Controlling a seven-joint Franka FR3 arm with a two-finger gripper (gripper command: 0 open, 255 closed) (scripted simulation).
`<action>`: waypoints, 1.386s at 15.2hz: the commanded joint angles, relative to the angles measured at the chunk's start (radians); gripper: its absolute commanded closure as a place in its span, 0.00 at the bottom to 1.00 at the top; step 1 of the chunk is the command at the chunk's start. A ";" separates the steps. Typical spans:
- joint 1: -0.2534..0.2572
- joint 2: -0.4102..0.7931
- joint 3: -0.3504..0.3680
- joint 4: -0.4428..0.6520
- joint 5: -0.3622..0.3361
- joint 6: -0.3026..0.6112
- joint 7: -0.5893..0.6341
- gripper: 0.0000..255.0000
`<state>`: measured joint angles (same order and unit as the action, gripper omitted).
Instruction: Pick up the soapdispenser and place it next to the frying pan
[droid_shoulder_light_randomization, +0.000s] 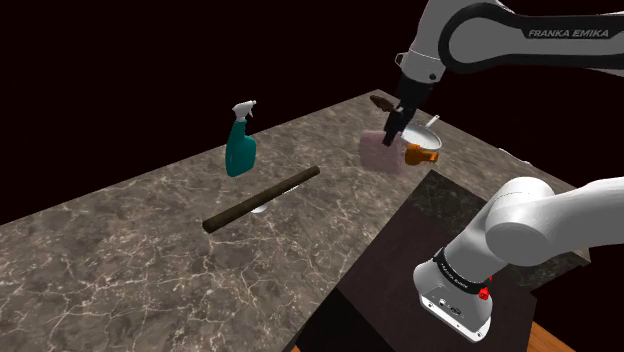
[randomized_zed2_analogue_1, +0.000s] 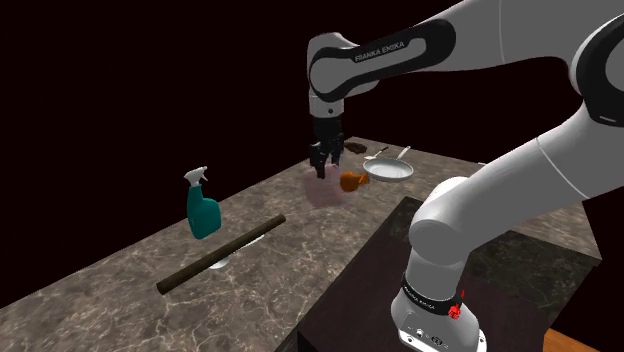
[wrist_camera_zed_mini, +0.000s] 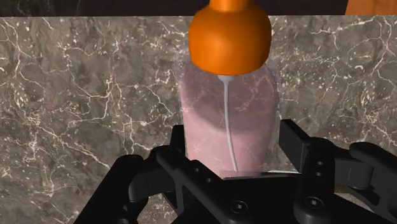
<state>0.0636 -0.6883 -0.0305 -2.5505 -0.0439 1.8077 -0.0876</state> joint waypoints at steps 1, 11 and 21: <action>0.001 0.000 0.001 0.028 0.001 -0.028 0.000 1.00; 0.002 0.003 0.004 0.164 0.004 -0.162 -0.003 1.00; 0.002 0.026 0.006 0.311 0.006 -0.286 -0.006 1.00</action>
<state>0.0659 -0.6631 -0.0242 -2.2530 -0.0381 1.5352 -0.0927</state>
